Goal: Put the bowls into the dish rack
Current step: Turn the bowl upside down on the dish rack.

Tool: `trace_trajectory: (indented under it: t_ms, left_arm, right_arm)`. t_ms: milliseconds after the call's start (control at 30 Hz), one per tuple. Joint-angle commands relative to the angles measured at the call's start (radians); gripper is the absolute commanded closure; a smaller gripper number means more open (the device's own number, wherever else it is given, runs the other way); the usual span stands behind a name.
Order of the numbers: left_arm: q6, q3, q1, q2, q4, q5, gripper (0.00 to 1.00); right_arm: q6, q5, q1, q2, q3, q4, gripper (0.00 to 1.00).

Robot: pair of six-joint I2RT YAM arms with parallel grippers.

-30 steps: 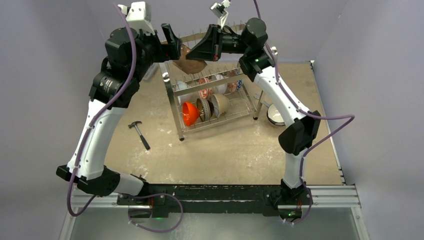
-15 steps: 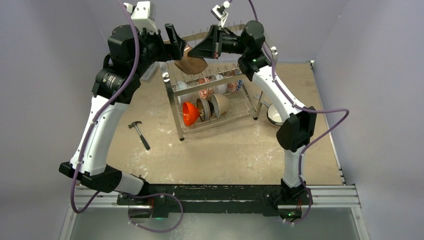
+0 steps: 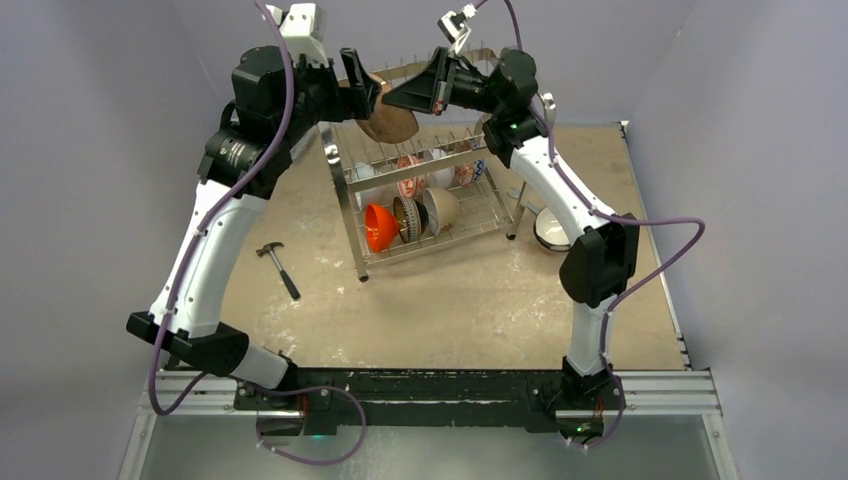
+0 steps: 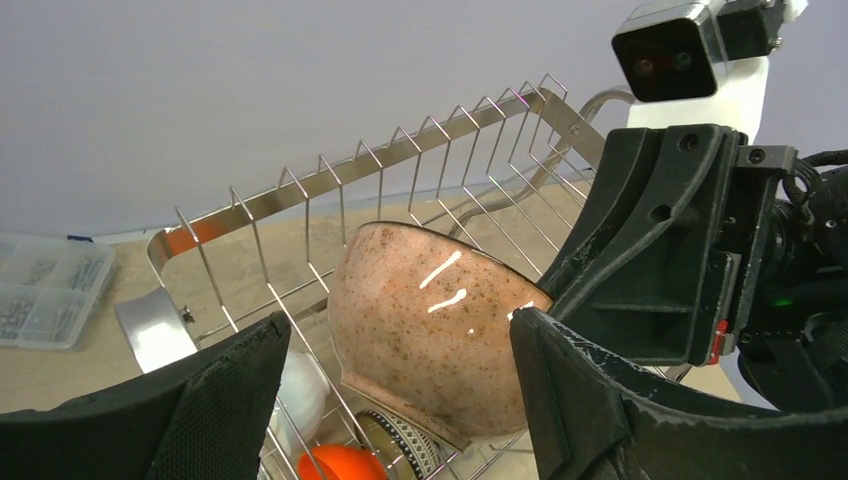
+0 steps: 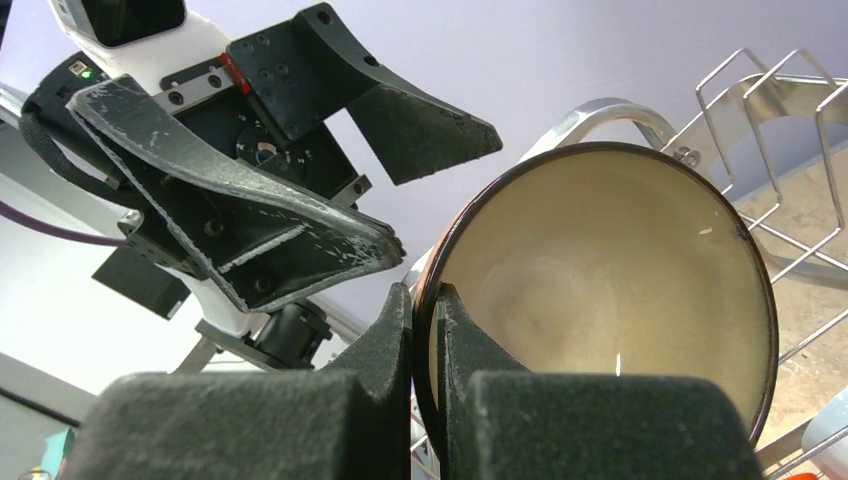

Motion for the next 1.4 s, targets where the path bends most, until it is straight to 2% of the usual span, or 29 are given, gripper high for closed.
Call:
trace_trajectory:
  t_ms: [0, 100, 200, 433, 600, 800, 933, 1000, 1100, 1367]
  left_arm:
    - [-0.022, 0.021, 0.003, 0.031, 0.056, 0.022, 0.22]
    - [-0.052, 0.005, 0.003, 0.051, 0.083, 0.021, 0.27]
    - [-0.075, 0.004, 0.002, 0.071, 0.097, 0.021, 0.30]
    - [-0.106, -0.002, 0.002, 0.104, 0.146, 0.028, 0.33]
    - [-0.124, -0.006, 0.000, 0.123, 0.164, 0.057, 0.35]
    - [-0.133, -0.014, -0.007, 0.137, 0.189, 0.074, 0.37]
    - [-0.131, 0.004, -0.033, 0.162, 0.194, 0.086, 0.38]
    - [-0.127, 0.018, -0.048, 0.172, 0.190, 0.086, 0.39]
    - [-0.125, 0.026, -0.059, 0.168, 0.188, 0.074, 0.40]
    - [-0.072, -0.020, -0.059, 0.084, 0.199, -0.046, 0.40]
  right_arm:
    - [-0.025, 0.037, -0.061, 0.006, -0.067, -0.083, 1.00]
    - [-0.075, 0.070, -0.075, -0.007, -0.100, -0.124, 1.00]
    - [-0.110, 0.095, -0.088, -0.026, -0.137, -0.145, 0.93]
    - [-0.078, 0.071, -0.116, -0.038, -0.204, -0.092, 0.84]
    - [-0.062, 0.073, -0.133, -0.056, -0.242, -0.064, 0.83]
    - [0.064, 0.046, -0.146, -0.072, -0.315, 0.116, 0.87]
    - [0.152, 0.037, -0.149, -0.071, -0.349, 0.238, 0.86]
    - [0.159, 0.041, -0.148, -0.062, -0.334, 0.249, 0.89]
    - [0.164, 0.028, -0.147, -0.055, -0.309, 0.255, 1.00]
    - [0.087, 0.017, -0.126, -0.086, -0.251, 0.148, 1.00]
